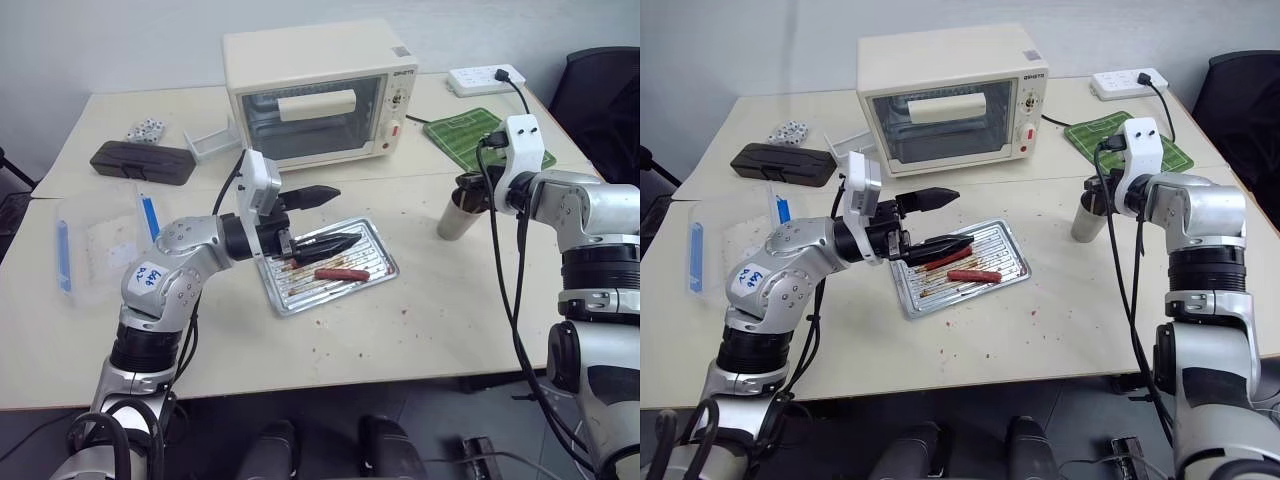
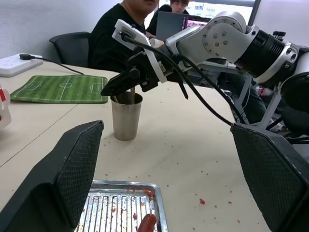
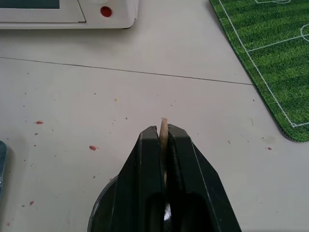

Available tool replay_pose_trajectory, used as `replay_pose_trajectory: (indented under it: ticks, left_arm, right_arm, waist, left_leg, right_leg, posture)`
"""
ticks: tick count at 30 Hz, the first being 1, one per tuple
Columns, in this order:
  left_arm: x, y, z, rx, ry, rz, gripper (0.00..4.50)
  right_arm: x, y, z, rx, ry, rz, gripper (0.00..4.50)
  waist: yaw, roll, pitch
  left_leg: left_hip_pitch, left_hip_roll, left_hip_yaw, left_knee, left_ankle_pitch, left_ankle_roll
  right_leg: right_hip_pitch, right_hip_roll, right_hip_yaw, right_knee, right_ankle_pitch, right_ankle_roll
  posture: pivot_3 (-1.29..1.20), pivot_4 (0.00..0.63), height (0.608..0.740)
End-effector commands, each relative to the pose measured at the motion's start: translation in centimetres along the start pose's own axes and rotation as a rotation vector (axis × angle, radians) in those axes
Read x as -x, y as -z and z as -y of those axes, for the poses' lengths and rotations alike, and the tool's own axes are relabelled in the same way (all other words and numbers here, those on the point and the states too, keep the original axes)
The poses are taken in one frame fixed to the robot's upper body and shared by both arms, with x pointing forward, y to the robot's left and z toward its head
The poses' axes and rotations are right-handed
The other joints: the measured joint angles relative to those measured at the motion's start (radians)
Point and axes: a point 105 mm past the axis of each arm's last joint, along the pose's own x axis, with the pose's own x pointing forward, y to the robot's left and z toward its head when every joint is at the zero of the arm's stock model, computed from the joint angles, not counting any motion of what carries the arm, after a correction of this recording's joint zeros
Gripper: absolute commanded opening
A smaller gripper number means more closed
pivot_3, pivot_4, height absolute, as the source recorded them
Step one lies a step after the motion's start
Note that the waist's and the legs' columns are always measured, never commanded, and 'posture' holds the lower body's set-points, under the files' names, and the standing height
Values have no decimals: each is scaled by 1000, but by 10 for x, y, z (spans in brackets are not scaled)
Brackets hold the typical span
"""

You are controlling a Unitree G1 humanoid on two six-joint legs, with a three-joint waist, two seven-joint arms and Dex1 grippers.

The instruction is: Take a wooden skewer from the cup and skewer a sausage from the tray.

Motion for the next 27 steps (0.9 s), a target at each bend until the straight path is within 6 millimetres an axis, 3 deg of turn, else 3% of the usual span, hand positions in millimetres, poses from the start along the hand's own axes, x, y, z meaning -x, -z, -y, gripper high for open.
replay_pose_trajectory:
  ticks: [1,12,20,27]
  left_arm:
    - [-3,-12,1,-56,15,22,4500]
    - [-8,-10,0,-56,38,28,4500]
    - [-16,-13,1,-62,49,64,4500]
    - [-20,-25,-7,-96,-63,166,4500]
  right_arm:
    - [10,-20,0,12,6,70,29]
    - [26,-40,3,65,28,103,29]
    - [66,-94,-7,29,-7,221,29]
    - [97,-129,-23,-212,-101,345,29]
  waist:
    - [0,0,0]
    - [1,0,0]
    - [1,0,0]
    - [3,0,0]
  left_leg:
    - [0,0,0,0,0,0]
    - [0,0,0,0,0,0]
    - [-1,0,0,0,0,0]
    - [-1,-1,0,0,0,0]
  right_leg:
    - [0,0,0,0,0,0]
    - [0,0,0,0,0,0]
    - [-1,0,0,0,0,0]
    - [-1,-1,0,0,0,0]
  posture:
    - [0,150,740]
    - [0,150,740]
    - [0,150,740]
    - [0,150,740]
